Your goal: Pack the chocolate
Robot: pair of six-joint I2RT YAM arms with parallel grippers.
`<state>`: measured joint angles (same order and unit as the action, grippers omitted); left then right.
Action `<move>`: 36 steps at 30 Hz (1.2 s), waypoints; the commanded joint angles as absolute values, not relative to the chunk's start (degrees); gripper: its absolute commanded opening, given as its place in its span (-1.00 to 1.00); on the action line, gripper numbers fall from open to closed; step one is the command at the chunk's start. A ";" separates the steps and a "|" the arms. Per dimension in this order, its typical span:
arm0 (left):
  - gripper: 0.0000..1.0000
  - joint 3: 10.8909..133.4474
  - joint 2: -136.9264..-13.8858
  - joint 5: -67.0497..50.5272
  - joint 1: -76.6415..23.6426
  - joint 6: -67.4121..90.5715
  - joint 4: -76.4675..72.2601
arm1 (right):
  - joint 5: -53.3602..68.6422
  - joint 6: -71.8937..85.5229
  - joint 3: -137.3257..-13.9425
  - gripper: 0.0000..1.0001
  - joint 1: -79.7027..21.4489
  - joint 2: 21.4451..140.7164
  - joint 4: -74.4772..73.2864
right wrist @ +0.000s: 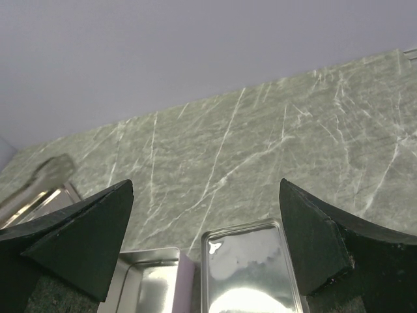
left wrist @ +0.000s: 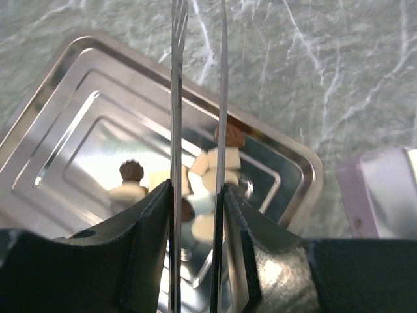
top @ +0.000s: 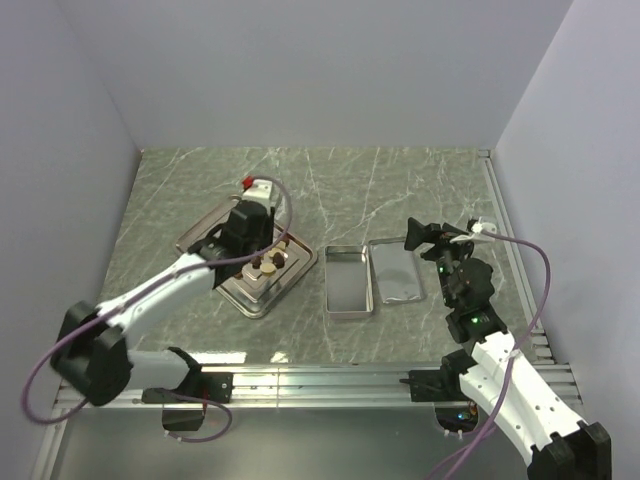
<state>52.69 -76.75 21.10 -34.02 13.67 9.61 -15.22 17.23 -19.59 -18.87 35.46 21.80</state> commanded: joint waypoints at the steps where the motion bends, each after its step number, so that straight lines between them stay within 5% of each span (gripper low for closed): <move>1: -0.17 49.84 -66.99 27.59 -37.60 21.34 11.42 | -14.68 16.53 -22.59 0.97 -18.63 36.03 23.99; 10: -0.17 41.75 -54.50 31.98 -45.43 31.63 20.74 | -14.33 15.82 -24.43 0.97 -18.55 38.23 23.91; 36: -0.17 39.99 -57.56 37.09 -53.44 38.93 25.49 | -12.39 16.08 -24.26 0.97 -18.63 36.83 23.38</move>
<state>40.47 -56.58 36.25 -53.15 38.63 27.70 -13.34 16.21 -22.31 -18.83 38.39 21.78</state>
